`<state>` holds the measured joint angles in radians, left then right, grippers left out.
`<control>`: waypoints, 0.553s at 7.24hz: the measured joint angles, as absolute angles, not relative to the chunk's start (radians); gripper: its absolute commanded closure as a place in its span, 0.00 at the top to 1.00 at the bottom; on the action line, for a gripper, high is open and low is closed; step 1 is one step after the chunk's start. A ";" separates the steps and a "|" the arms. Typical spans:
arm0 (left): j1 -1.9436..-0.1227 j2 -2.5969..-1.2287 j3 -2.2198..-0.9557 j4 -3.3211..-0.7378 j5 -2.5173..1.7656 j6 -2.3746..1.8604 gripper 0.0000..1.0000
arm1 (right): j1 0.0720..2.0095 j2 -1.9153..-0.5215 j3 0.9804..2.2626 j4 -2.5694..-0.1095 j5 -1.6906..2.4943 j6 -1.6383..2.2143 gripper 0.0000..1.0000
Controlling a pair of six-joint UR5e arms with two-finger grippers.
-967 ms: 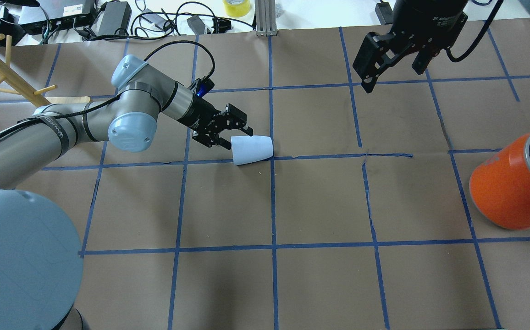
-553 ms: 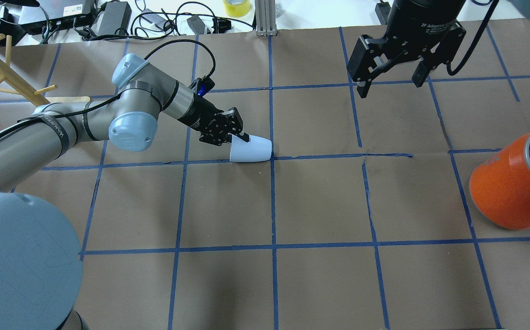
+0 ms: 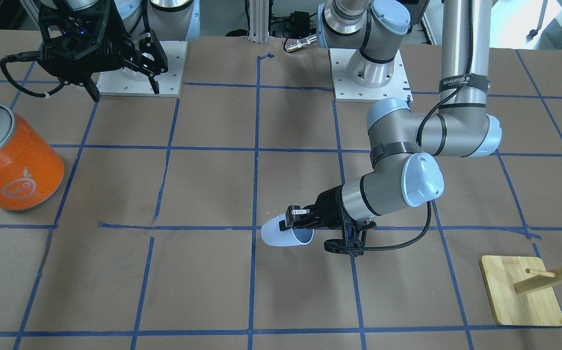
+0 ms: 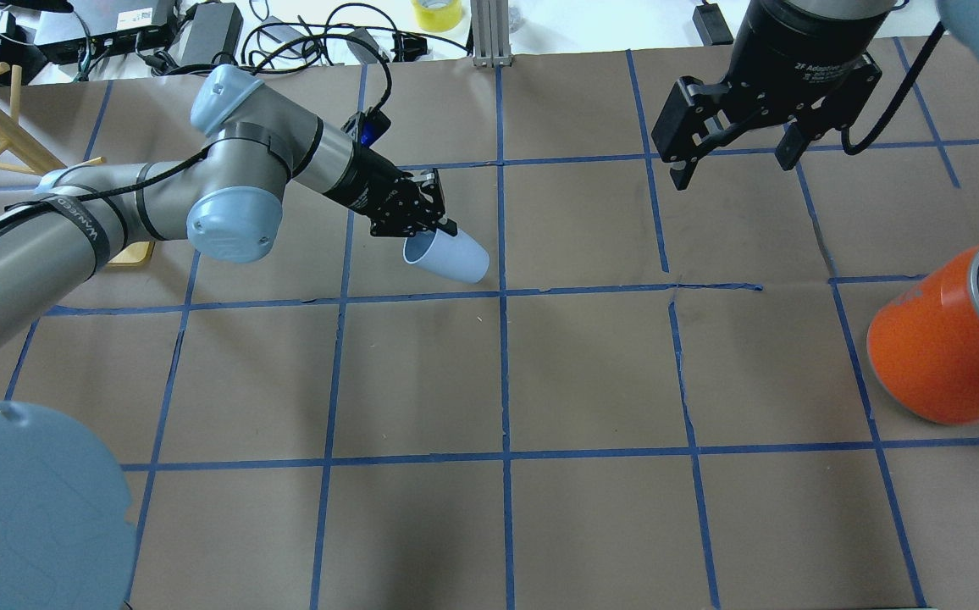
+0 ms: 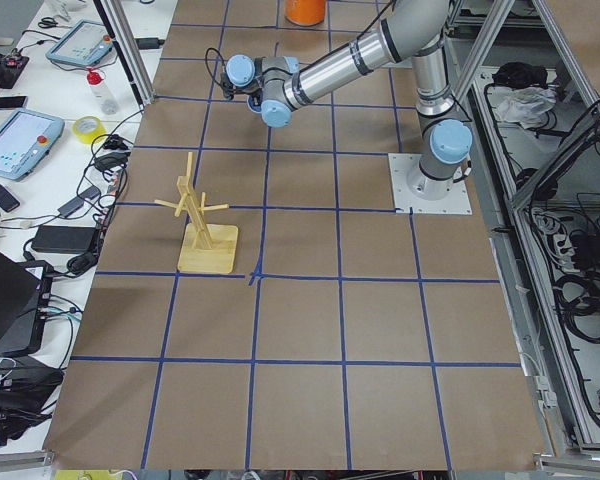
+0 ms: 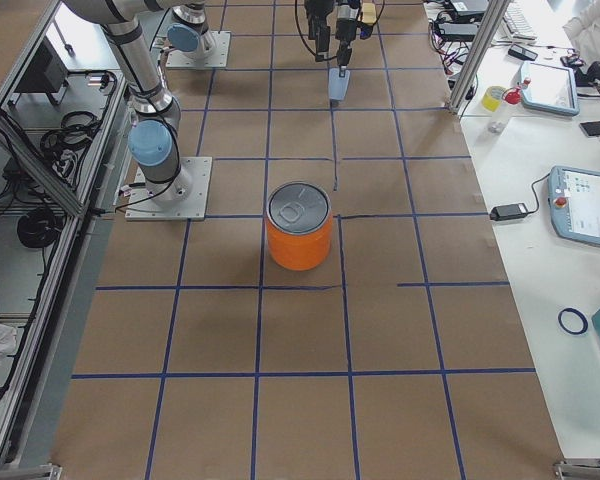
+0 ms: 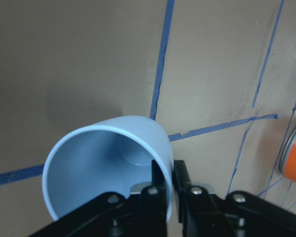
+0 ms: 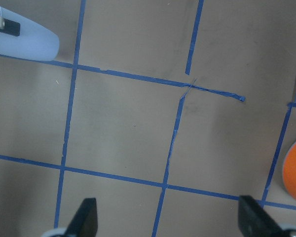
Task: Flip cup
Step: 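Lift the cup with the left gripper and rotate it upright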
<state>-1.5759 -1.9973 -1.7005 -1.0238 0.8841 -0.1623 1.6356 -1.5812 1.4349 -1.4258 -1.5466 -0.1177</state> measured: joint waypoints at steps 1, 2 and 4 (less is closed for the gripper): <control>-1.578 -1.972 -1.651 -1.028 0.936 -0.203 0.00 | 1.635 -1.582 1.436 -1.432 -1.547 -0.118 1.00; -1.578 -1.953 -1.602 -1.033 1.037 -0.219 0.00 | 1.634 -1.583 1.437 -1.434 -1.548 -0.116 1.00; -1.576 -1.952 -1.543 -1.025 1.290 -0.156 0.00 | 1.628 -1.583 1.437 -1.437 -1.548 -0.088 1.00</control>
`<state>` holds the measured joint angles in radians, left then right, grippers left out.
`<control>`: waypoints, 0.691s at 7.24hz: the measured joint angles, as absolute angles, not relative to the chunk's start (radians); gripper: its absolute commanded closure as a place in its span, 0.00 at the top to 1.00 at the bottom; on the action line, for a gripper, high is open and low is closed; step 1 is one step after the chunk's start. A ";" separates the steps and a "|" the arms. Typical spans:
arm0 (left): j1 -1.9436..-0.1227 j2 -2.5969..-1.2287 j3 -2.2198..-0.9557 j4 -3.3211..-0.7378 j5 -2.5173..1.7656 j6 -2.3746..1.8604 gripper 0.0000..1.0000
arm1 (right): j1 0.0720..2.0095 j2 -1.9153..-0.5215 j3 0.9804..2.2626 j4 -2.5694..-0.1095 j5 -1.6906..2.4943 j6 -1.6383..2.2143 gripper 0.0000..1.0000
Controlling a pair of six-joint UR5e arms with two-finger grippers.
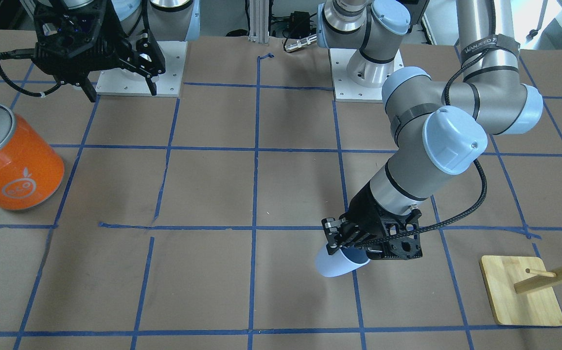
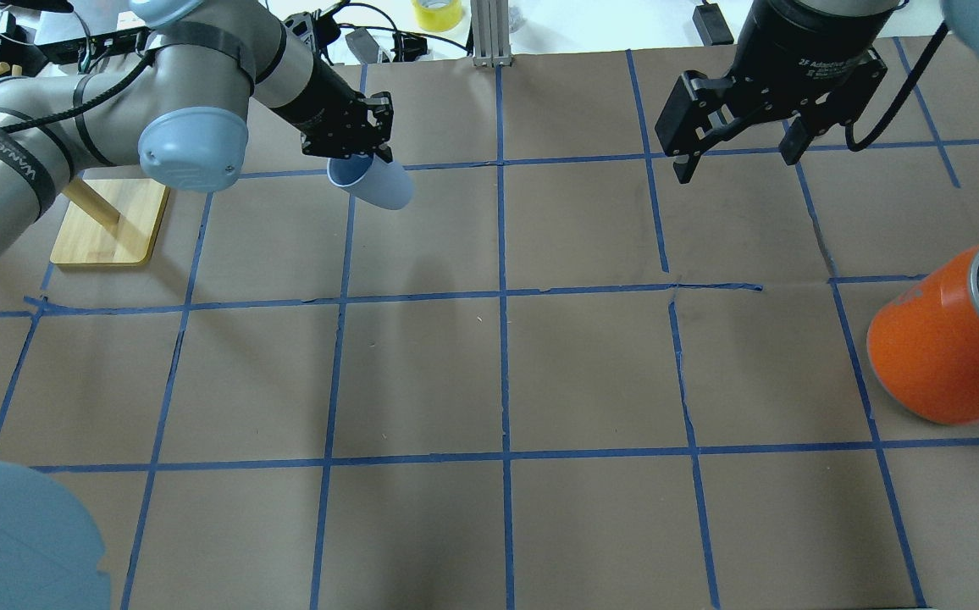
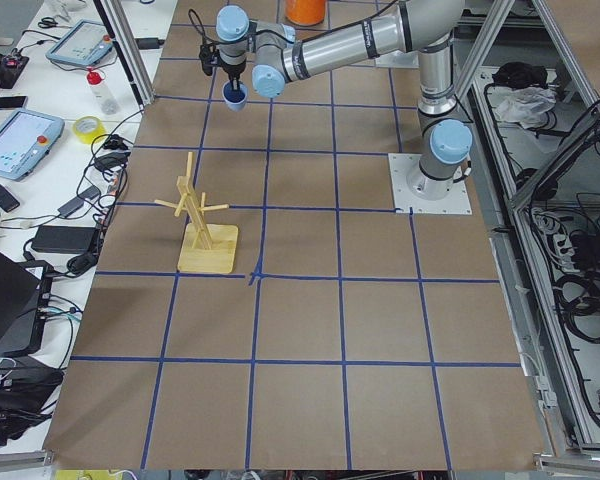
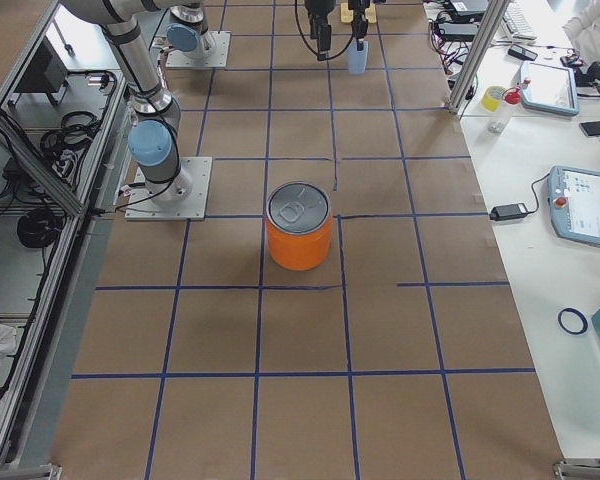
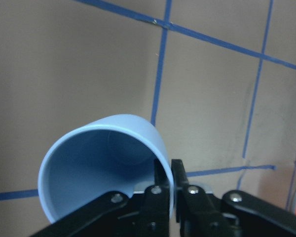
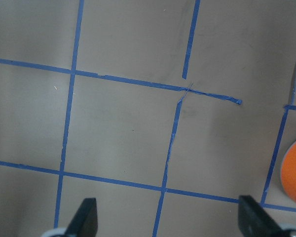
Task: Flip cup
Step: 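Lift the cup with the left gripper and rotate it upright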
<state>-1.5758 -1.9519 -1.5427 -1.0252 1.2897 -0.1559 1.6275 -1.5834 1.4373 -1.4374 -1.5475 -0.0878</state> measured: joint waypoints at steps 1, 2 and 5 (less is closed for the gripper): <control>-1.569 -1.964 -1.523 -1.026 1.399 -0.065 0.00 | 1.621 -1.584 1.437 -1.438 -1.546 -0.048 1.00; -1.557 -1.979 -1.515 -1.026 1.491 0.031 0.00 | 1.616 -1.585 1.437 -1.439 -1.543 -0.014 1.00; -1.492 -2.049 -1.515 -1.018 1.599 0.230 0.00 | 1.611 -1.586 1.438 -1.478 -1.545 0.016 1.00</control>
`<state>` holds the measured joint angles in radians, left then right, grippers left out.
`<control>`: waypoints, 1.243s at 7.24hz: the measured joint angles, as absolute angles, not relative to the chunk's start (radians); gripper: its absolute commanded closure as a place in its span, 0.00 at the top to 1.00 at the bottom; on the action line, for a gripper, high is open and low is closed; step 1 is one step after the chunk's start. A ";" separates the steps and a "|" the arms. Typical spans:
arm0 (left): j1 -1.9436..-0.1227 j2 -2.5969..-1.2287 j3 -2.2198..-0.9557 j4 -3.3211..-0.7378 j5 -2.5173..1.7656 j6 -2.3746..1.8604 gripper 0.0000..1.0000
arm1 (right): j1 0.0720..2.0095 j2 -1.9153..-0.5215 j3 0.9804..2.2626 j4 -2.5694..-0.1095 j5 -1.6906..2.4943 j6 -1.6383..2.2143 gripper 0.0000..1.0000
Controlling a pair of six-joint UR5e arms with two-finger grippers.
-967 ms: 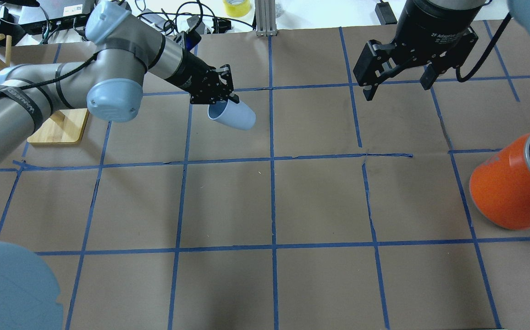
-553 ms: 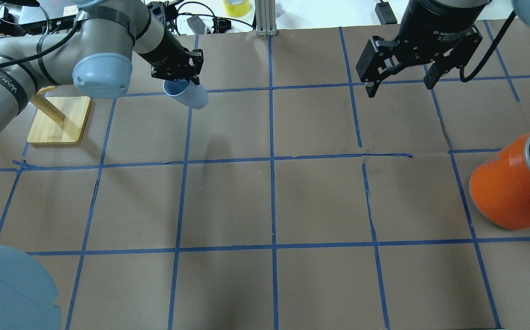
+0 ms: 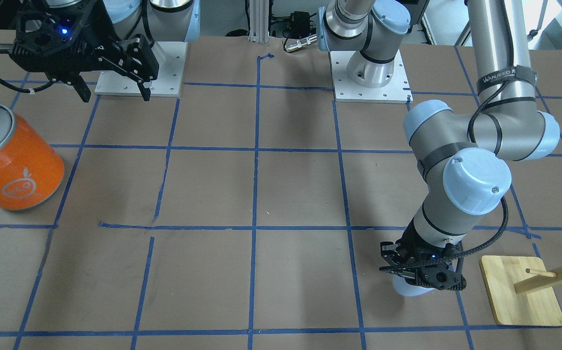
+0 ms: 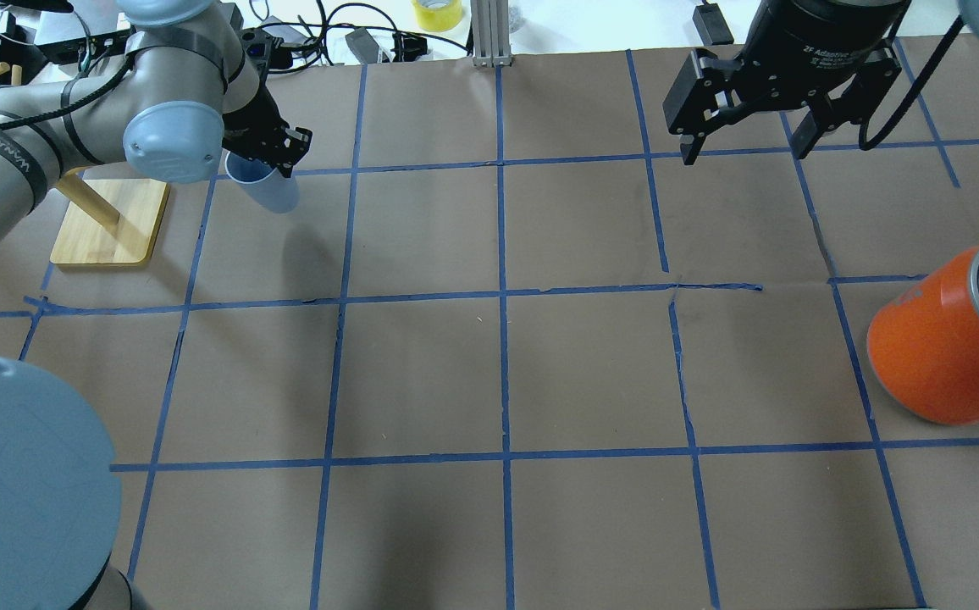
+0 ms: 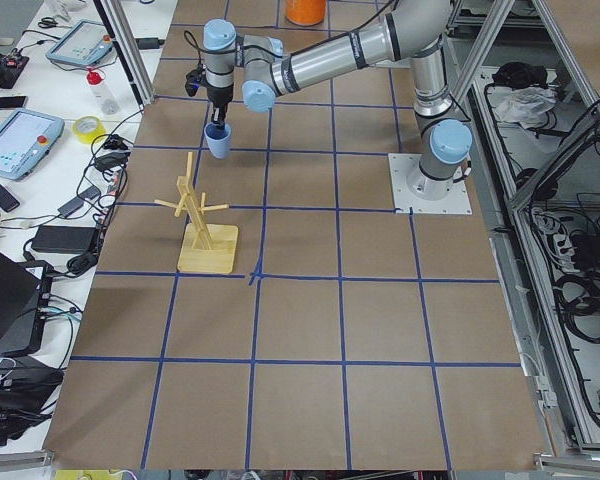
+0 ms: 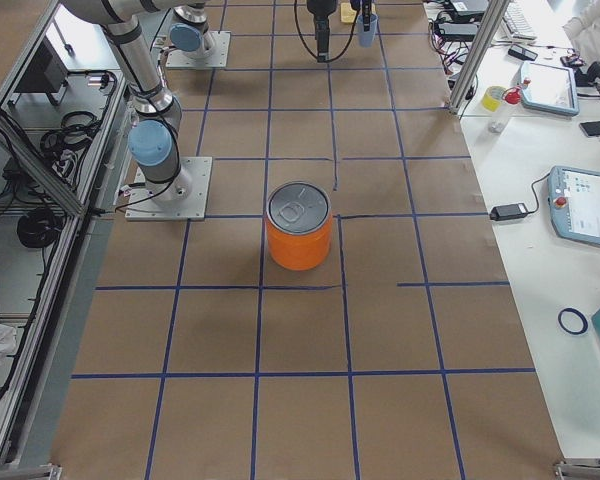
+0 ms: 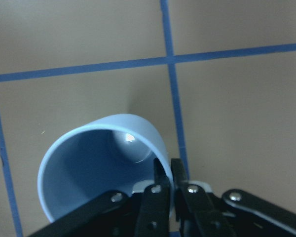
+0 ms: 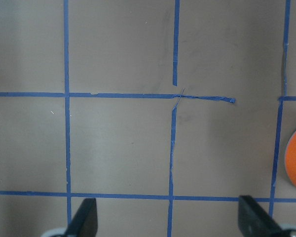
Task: Flip cup
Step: 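Lift the cup with the left gripper and rotate it upright, then set the cup upright on the table and open the left gripper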
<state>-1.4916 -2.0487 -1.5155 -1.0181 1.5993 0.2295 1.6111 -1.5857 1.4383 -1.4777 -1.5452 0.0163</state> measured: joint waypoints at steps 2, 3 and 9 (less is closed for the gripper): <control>-1.481 -2.077 -1.519 -1.016 1.610 0.249 0.00 | 1.607 -1.585 1.439 -1.500 -1.563 0.015 1.00; -1.480 -2.084 -1.522 -1.016 1.611 0.251 0.00 | 1.605 -1.585 1.439 -1.502 -1.570 0.014 1.00; -1.477 -2.089 -1.523 -1.018 1.668 0.242 0.15 | 1.603 -1.586 1.454 -1.508 -1.574 0.015 1.00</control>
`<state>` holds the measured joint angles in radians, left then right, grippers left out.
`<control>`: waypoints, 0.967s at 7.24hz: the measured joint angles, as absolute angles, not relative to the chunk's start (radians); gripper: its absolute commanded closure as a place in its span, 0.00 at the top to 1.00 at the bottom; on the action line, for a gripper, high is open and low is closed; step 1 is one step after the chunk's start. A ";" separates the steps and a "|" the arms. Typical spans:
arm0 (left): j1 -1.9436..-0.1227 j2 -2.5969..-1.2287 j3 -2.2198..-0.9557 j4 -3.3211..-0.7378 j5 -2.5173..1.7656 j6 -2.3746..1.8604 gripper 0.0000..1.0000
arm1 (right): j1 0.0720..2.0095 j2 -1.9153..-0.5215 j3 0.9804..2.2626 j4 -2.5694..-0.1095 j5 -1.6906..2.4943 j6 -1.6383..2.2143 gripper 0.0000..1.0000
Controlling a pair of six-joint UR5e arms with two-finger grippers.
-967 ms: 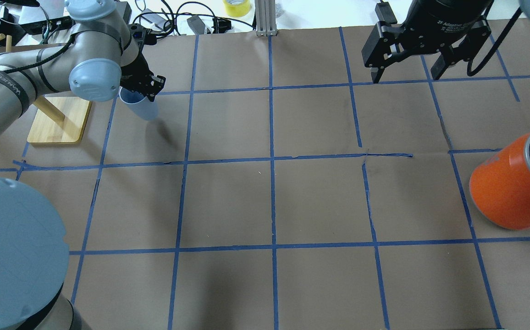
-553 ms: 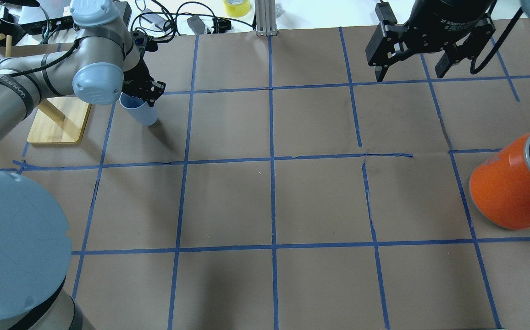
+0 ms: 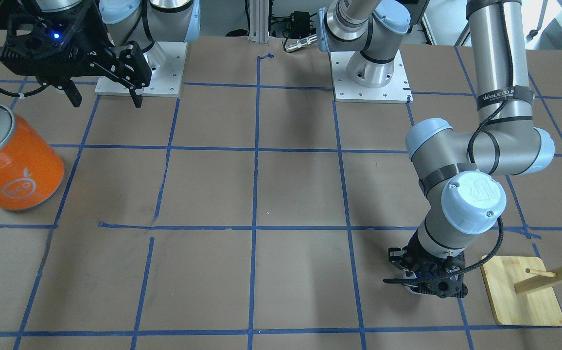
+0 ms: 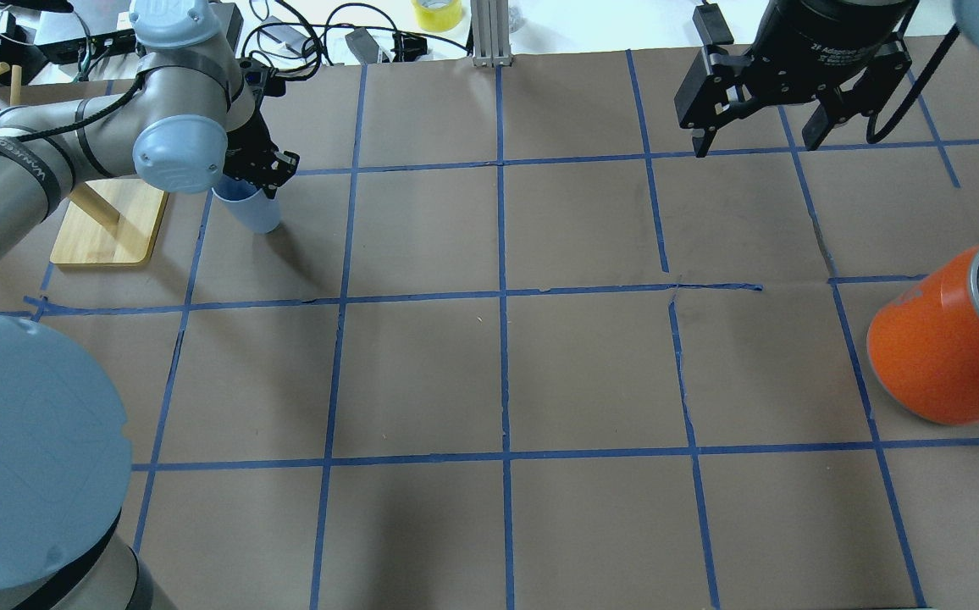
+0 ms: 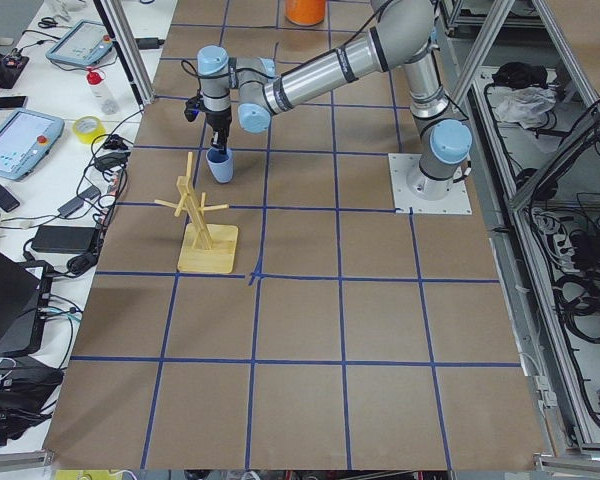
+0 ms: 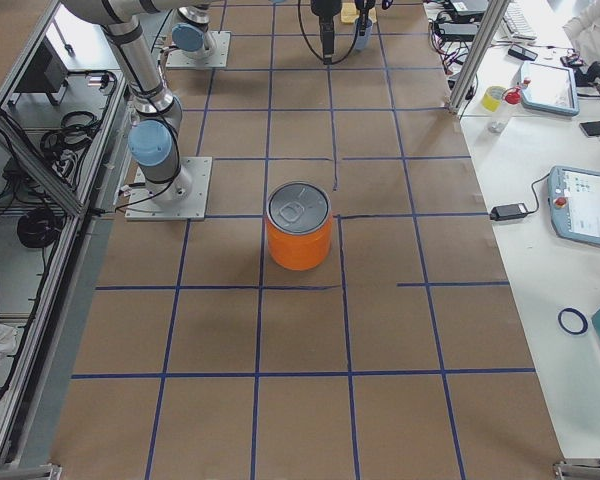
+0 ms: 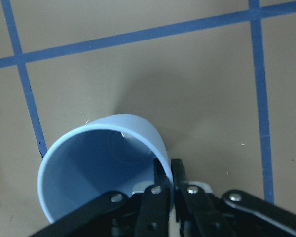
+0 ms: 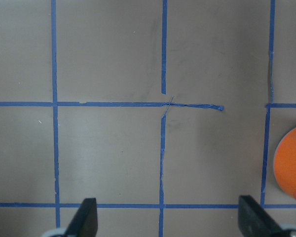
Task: Flip cup
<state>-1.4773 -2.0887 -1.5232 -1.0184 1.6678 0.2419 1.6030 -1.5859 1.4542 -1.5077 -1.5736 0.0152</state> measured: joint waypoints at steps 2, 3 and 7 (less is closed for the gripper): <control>-1.477 -2.089 -1.526 -1.017 1.668 0.247 0.97 | 1.603 -1.586 1.456 -1.507 -1.573 0.016 1.00; -1.477 -2.087 -1.526 -1.017 1.668 0.247 0.97 | 1.603 -1.586 1.457 -1.507 -1.572 0.015 1.00; -1.490 -2.040 -1.516 -1.030 1.662 0.233 1.00 | 1.603 -1.587 1.469 -1.535 -1.573 0.013 1.00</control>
